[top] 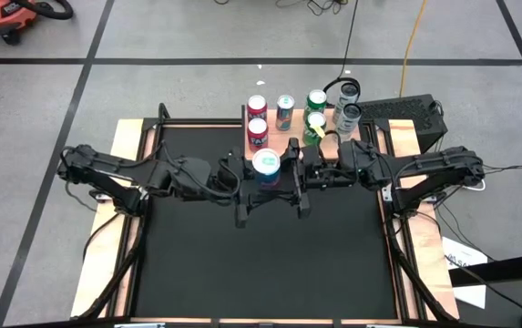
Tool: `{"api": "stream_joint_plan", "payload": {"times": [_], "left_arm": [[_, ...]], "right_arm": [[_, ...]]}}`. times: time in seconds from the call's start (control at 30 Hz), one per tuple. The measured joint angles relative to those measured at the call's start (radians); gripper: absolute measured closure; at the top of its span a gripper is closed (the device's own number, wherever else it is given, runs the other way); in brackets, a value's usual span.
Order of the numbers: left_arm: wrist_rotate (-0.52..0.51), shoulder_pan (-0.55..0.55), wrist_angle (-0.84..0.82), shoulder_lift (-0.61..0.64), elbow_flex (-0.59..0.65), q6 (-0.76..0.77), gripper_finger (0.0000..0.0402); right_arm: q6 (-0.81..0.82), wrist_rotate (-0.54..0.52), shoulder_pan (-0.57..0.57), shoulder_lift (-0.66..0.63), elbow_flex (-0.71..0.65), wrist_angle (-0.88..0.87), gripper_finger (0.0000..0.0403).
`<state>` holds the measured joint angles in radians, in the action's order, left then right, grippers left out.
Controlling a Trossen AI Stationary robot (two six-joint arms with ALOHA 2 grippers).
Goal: Place canned beverage on shelf
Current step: Put the blue soda can on the shelf aligned with the other blue soda can
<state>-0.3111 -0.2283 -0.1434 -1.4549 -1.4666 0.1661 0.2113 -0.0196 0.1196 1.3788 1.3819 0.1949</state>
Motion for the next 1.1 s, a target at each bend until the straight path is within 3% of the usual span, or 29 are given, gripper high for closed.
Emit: {"api": "stream_joint_plan", "payload": {"times": [0.4,0.77,1.1], "left_arm": [[0.001,0.001,-0.037,0.008,0.000,-0.014,0.0169],[-0.101,0.002,-0.279,0.008,0.003,0.052,0.0170],[-0.029,0.022,-0.373,0.005,0.004,0.063,0.0171]], "right_arm": [[0.009,0.021,0.000,0.005,0.001,-0.028,0.0164],[0.015,-0.092,-0.002,-0.069,0.001,-0.211,0.0086],[-0.008,-0.101,-0.011,-0.067,0.047,-0.317,0.0084]]}}
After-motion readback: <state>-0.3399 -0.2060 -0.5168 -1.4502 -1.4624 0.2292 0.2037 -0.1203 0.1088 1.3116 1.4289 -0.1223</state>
